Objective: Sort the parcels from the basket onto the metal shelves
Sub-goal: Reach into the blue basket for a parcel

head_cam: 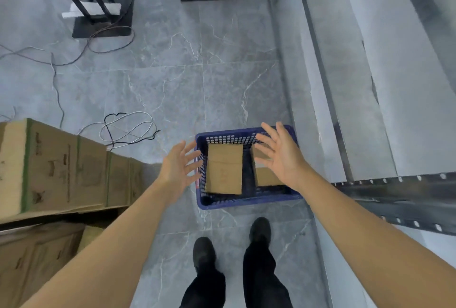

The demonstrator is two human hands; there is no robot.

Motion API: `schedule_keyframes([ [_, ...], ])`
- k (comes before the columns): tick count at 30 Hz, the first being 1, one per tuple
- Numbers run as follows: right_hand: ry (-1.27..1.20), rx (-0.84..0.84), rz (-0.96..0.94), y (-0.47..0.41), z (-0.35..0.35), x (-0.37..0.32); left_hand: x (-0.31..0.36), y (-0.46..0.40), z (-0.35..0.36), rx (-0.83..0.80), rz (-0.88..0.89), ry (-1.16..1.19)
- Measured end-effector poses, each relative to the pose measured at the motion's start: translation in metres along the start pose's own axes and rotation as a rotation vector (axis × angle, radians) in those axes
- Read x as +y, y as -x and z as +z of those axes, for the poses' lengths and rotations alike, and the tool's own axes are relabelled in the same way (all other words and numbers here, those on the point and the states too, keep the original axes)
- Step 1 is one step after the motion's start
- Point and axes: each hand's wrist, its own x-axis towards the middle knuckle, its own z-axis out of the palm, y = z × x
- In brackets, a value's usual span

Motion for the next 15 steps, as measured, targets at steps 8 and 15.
schedule_keyframes([
  [8,0.119,-0.009,0.112,-0.132,-0.05,0.108,-0.068,-0.145,0.007,0.044,0.014,-0.294],
  [15,0.187,-0.025,0.175,-0.215,-0.07,0.177,-0.122,-0.223,0.022,0.085,-0.049,-0.356],
])
